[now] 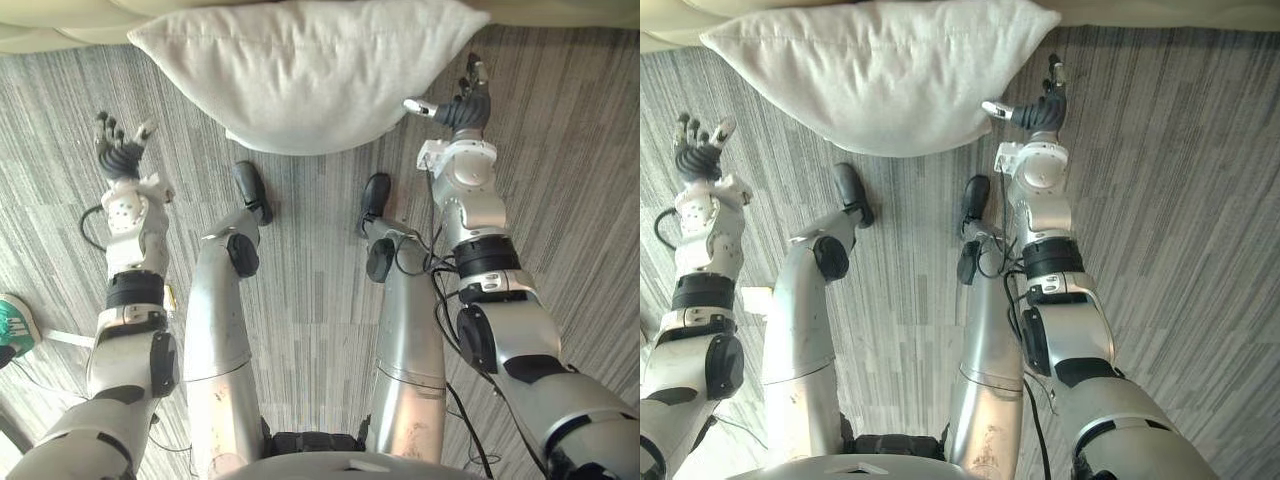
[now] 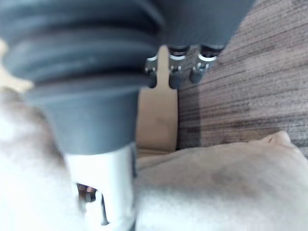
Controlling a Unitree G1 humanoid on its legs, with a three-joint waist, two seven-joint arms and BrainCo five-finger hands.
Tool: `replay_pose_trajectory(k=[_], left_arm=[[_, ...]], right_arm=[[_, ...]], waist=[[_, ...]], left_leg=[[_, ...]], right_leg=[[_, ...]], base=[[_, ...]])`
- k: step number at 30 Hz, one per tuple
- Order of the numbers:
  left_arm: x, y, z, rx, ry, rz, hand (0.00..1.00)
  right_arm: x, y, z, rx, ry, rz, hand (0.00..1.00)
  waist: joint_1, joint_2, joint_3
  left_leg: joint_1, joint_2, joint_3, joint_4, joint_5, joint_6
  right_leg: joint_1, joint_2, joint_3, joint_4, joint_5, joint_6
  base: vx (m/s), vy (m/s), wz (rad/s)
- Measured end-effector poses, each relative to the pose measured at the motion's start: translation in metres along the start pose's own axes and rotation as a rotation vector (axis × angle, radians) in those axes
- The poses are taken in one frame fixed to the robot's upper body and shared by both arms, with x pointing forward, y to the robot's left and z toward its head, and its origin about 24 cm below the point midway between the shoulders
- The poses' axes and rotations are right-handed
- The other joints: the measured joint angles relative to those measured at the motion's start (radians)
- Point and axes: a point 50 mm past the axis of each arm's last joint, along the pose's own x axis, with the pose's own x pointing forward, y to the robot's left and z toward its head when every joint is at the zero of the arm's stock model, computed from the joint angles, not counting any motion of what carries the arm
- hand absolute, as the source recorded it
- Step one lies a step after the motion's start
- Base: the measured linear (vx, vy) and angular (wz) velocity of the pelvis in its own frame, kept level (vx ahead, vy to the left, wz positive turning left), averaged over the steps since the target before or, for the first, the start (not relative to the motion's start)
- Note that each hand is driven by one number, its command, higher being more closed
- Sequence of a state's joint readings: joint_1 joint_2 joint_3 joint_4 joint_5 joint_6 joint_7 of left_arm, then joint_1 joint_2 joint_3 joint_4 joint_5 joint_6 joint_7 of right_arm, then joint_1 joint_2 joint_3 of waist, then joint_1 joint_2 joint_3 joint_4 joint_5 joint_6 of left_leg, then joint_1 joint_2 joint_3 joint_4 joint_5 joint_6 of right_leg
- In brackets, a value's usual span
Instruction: Pick up cushions and gather them together orderly.
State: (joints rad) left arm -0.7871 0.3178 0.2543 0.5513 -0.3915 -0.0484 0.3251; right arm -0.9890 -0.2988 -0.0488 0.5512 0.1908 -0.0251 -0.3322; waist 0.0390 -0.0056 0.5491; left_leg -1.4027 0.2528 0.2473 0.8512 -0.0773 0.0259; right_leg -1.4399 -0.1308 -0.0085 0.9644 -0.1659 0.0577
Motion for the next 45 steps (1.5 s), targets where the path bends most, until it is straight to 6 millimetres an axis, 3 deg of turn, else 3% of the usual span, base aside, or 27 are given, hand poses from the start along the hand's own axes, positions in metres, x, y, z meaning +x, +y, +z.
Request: replay_pose_trajectory(k=[6,8,13,21,30,36,40,43,44,45], left_arm=[[-0.012,-0.055,0.010,-0.019,-0.057,-0.086,1.00],[-0.017,-0.075,0.016,-0.005,-0.094,-0.108,1.00],[-0.024,-0.100,0.030,-0.015,-0.146,-0.120,1.00],[-0.019,-0.092,0.041,0.061,-0.203,-0.068,1.00],[-0.030,-0.103,0.058,0.008,-0.272,-0.123,1.00],[-0.053,-0.090,0.049,-0.017,-0.293,-0.131,1.00],[-0.070,-0.078,0.033,-0.020,-0.267,-0.124,1.00],[-0.094,-0.070,0.012,0.001,-0.221,-0.137,1.00],[-0.106,-0.062,-0.005,0.021,-0.167,-0.131,1.00],[-0.113,-0.057,-0.013,0.036,-0.139,-0.130,1.00]], right_arm=[[-0.008,0.044,0.030,0.135,-0.086,0.037,1.00],[-0.013,0.054,0.036,0.172,-0.109,0.039,1.00],[-0.021,0.066,0.047,0.221,-0.154,0.064,1.00],[-0.025,0.067,0.054,0.303,-0.179,0.053,1.00],[-0.036,0.065,0.067,0.404,-0.243,0.068,1.00],[-0.058,0.065,0.048,0.417,-0.215,0.094,1.00],[-0.075,0.060,0.034,0.372,-0.206,0.119,1.00],[-0.096,0.050,0.010,0.347,-0.146,0.105,1.00],[-0.110,0.045,-0.009,0.331,-0.086,0.100,1.00],[-0.118,0.042,-0.019,0.318,-0.049,0.100,1.00]], waist=[[-0.004,0.001,0.000],[-0.006,0.001,0.000],[-0.014,0.001,0.000],[-0.015,0.001,0.000],[-0.021,0.001,-0.002],[-0.034,0.002,-0.003],[-0.036,0.001,-0.005],[-0.029,-0.002,-0.014],[-0.028,-0.001,-0.096],[-0.028,-0.001,-0.138]], left_leg=[[-0.039,0.005,0.001,0.010,0.007,0.001],[-0.051,0.008,0.001,0.010,0.010,-0.003],[-0.063,0.018,-0.004,0.009,0.015,-0.010],[-0.088,0.028,-0.021,0.005,0.028,-0.021],[-0.065,0.042,-0.026,0.000,0.036,-0.025],[0.053,0.055,-0.026,-0.046,0.033,-0.041],[0.188,0.056,-0.020,-0.102,0.031,-0.049],[0.343,0.058,-0.004,-0.132,0.016,-0.061],[0.345,0.059,-0.002,-0.133,0.000,-0.063],[0.357,0.060,0.000,-0.132,-0.007,-0.070]], right_leg=[[-0.052,0.006,0.008,0.021,0.003,-0.007],[-0.067,0.011,0.009,0.026,0.003,-0.007],[-0.081,0.021,0.003,0.028,0.005,-0.011],[-0.098,0.034,-0.010,0.023,0.012,-0.024],[-0.068,0.049,-0.020,0.005,0.025,-0.038],[0.058,0.070,-0.032,-0.066,0.036,-0.035],[0.197,0.081,-0.036,-0.132,0.041,-0.036],[0.352,0.086,-0.040,-0.184,0.041,-0.042],[0.357,0.087,-0.040,-0.194,0.032,-0.039],[0.370,0.088,-0.040,-0.200,0.025,-0.038]], base=[[-0.02,-0.003,-0.01],[-0.03,-0.009,-0.04],[-0.03,-0.012,-0.04],[-0.04,-0.019,-0.02],[-0.04,-0.023,-0.06],[-0.03,-0.027,-0.13],[-0.01,-0.043,-0.10],[0.06,-0.042,-0.09],[0.13,-0.032,-0.14],[0.11,-0.007,-0.11]])
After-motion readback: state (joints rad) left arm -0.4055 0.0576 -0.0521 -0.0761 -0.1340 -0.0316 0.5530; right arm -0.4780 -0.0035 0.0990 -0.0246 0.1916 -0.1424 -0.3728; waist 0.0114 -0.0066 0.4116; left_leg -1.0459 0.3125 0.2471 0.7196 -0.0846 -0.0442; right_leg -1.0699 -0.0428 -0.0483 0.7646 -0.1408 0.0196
